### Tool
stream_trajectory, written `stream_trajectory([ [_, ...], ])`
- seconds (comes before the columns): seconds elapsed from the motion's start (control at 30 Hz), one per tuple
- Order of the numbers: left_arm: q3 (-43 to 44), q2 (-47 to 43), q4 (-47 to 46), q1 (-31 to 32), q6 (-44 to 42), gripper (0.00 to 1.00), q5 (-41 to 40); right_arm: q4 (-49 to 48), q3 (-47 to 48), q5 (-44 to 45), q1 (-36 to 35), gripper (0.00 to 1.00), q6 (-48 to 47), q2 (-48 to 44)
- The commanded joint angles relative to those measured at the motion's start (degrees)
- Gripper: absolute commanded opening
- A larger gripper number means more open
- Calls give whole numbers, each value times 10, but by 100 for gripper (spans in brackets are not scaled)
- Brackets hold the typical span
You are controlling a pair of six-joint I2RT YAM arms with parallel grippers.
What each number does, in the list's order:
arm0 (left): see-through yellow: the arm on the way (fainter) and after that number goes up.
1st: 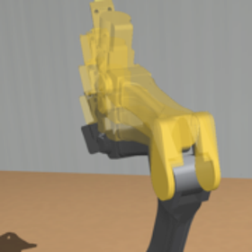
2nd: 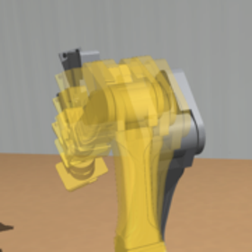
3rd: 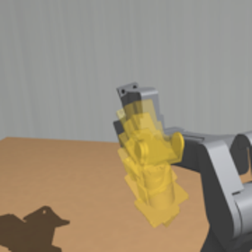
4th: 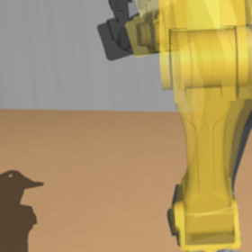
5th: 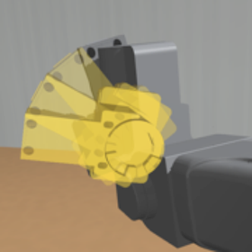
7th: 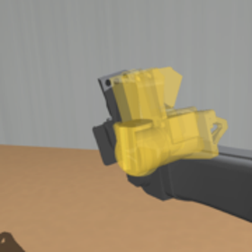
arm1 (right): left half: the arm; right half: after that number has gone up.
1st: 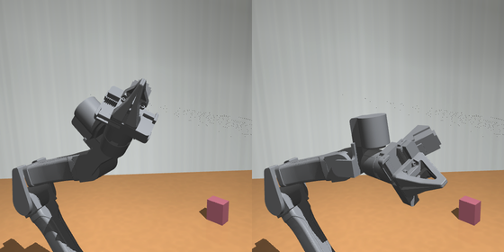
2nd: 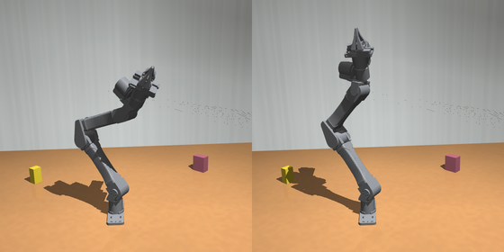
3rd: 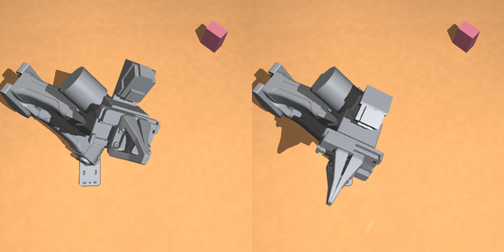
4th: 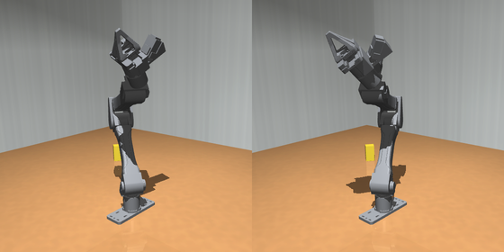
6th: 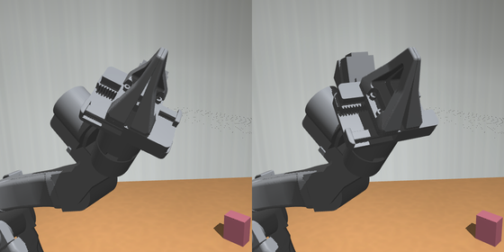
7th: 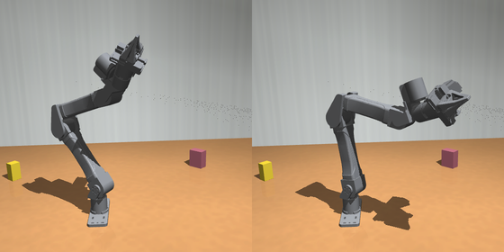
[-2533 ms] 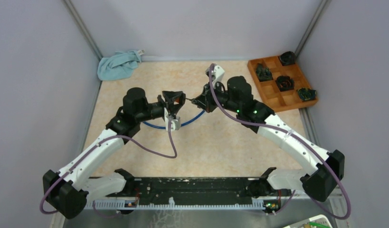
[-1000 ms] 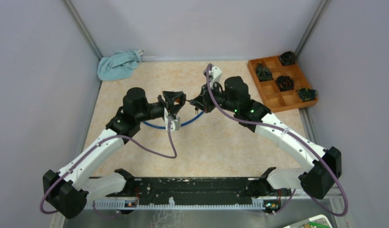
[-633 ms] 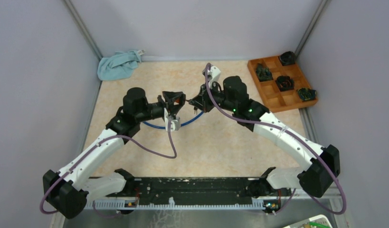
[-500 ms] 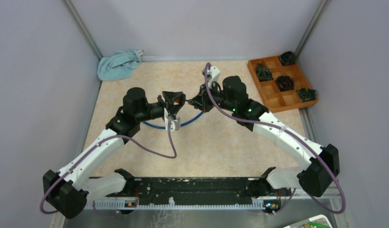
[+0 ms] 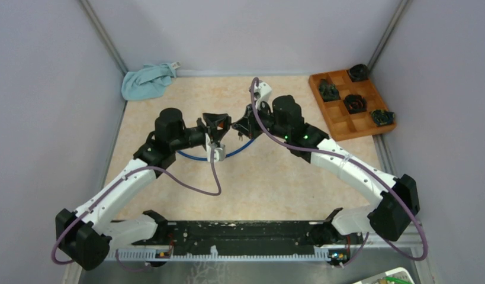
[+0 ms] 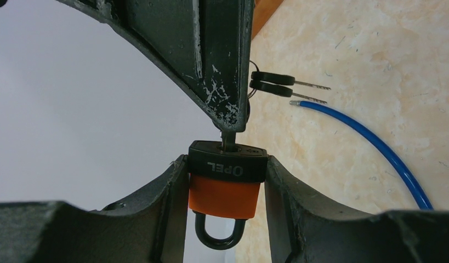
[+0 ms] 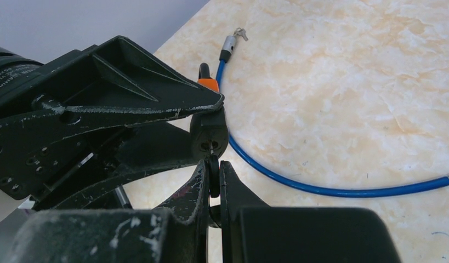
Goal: Unlock with the key
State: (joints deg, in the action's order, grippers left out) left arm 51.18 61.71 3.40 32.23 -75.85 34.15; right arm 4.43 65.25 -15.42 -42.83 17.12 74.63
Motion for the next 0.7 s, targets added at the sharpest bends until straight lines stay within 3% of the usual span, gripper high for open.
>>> stream_trajectory([
  [0.0, 18, 0, -57, 8, 2, 0, 45, -48, 12, 28, -29, 0, 9, 14],
  [0.27, 21, -3, -70, 11, 13, 0, 55, -86, 8, 41, -39, 0, 37, 30],
  [0.53, 7, -15, -81, 14, 14, 0, 48, -62, 22, 45, -39, 0, 64, 42],
  [0.67, -2, -21, -81, 13, 13, 0, 29, -76, -4, 3, -4, 27, 93, 12],
])
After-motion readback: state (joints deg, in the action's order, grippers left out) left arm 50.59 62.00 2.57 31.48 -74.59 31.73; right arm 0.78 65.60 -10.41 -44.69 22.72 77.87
